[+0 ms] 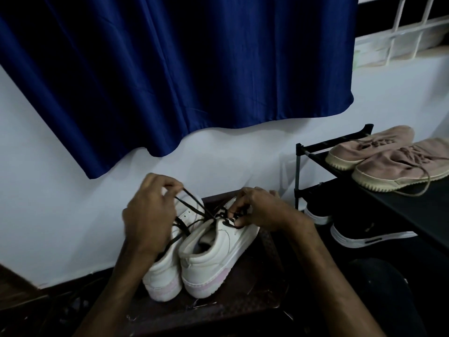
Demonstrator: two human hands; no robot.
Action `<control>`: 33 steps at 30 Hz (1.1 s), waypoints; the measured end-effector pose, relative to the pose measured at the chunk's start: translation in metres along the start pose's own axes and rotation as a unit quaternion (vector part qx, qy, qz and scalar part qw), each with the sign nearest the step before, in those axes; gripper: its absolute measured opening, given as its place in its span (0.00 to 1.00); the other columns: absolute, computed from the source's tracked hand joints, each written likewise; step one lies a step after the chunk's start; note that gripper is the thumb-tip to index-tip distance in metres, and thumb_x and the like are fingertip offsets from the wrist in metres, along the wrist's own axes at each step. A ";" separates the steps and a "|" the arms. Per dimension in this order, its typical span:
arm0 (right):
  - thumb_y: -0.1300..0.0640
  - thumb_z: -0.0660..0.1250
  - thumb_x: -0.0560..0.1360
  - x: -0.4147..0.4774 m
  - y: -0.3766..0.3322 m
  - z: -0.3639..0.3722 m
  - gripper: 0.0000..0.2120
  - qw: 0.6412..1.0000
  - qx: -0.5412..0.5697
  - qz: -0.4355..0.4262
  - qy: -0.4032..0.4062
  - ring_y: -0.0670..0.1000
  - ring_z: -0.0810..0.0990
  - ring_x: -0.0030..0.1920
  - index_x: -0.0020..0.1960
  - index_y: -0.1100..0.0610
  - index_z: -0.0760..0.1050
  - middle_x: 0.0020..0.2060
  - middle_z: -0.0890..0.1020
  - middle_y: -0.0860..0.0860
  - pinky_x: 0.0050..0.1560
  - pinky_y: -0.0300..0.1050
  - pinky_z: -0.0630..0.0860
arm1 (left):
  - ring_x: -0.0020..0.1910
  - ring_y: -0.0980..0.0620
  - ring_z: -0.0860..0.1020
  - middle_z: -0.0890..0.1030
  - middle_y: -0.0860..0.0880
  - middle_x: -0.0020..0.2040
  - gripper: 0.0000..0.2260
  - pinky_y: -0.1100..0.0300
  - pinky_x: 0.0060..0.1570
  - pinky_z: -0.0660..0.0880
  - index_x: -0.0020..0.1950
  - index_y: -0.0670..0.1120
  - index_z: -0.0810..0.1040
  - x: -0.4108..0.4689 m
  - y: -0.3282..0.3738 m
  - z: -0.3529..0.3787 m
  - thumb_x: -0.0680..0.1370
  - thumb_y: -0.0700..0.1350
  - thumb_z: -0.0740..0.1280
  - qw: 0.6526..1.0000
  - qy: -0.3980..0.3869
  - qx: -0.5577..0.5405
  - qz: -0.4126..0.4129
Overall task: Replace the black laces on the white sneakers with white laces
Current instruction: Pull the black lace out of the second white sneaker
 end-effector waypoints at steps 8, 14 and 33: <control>0.49 0.75 0.69 -0.003 -0.004 0.000 0.11 1.000 0.000 0.011 0.000 0.45 0.69 0.60 0.49 0.38 0.80 0.52 0.73 0.41 0.67 0.70 0.54 | 0.53 0.58 0.74 0.72 0.63 0.57 0.12 0.57 0.48 0.73 0.58 0.59 0.76 -0.003 0.001 0.014 0.79 0.43 0.66 0.979 -0.156 0.016 0.128; 0.48 0.75 0.69 -0.003 0.000 0.001 0.11 1.000 0.009 0.019 -0.006 0.48 0.68 0.60 0.49 0.36 0.80 0.53 0.73 0.42 0.66 0.67 0.57 | 0.56 0.58 0.72 0.73 0.62 0.59 0.12 0.59 0.55 0.69 0.58 0.61 0.81 -0.016 0.026 0.031 0.77 0.48 0.69 0.915 -0.315 0.082 0.237; 0.48 0.77 0.66 0.003 0.003 0.002 0.15 0.999 0.039 0.019 -0.033 0.46 0.72 0.58 0.38 0.29 0.76 0.49 0.75 0.39 0.64 0.67 0.62 | 0.49 0.56 0.77 0.75 0.60 0.54 0.09 0.55 0.49 0.73 0.46 0.60 0.79 0.004 -0.011 0.012 0.76 0.44 0.69 0.990 -0.143 -0.003 0.019</control>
Point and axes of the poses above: each hand's wrist, its own x-axis towards the middle knuckle, its own z-axis out of the palm, y = z × x, the point moved 3 cm from there along x, towards the middle knuckle
